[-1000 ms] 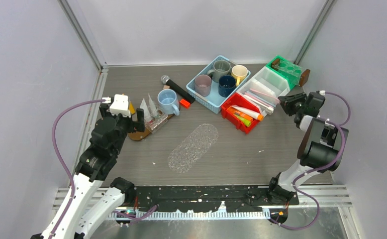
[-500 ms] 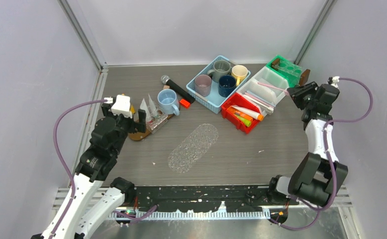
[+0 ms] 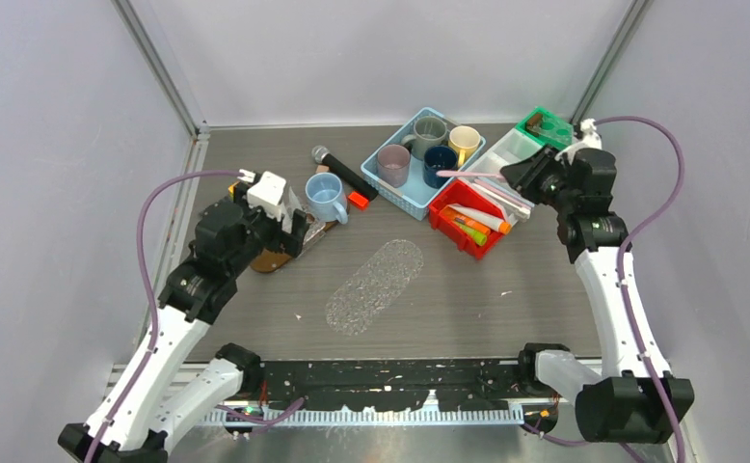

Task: Prepare toiletry sets of a toothbrush and toothpaste on the tray
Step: Pick up the toothbrush from the storage box.

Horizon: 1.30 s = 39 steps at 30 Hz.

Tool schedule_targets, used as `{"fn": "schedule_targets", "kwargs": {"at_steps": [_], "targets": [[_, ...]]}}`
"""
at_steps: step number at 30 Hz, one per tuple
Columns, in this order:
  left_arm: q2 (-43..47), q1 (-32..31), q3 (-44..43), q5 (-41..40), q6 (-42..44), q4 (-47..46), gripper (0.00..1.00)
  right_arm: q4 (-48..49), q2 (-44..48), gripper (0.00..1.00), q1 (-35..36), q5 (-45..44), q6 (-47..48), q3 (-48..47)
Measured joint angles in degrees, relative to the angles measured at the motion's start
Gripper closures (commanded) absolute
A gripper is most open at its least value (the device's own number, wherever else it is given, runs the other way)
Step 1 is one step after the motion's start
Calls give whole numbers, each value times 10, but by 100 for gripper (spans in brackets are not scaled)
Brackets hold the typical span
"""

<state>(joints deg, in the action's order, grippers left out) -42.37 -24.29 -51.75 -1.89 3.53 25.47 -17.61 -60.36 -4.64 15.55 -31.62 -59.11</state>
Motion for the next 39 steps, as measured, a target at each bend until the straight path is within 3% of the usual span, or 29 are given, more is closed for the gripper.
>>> {"fn": "schedule_targets", "kwargs": {"at_steps": [12,19,29,39], "targets": [[-63,-11,-76,171,-1,10,14,-71,15,96,181,3,29,-35],[-122,-64,-90,213,-1,-24,14,-73,15,96,254,7,33,-35],[-215,-159,-103,236,32,-103,12,-65,7,96,299,23,35,-35],[-279,-186,-103,257,97,-191,17,-60,6,96,316,33,43,-35]]}}
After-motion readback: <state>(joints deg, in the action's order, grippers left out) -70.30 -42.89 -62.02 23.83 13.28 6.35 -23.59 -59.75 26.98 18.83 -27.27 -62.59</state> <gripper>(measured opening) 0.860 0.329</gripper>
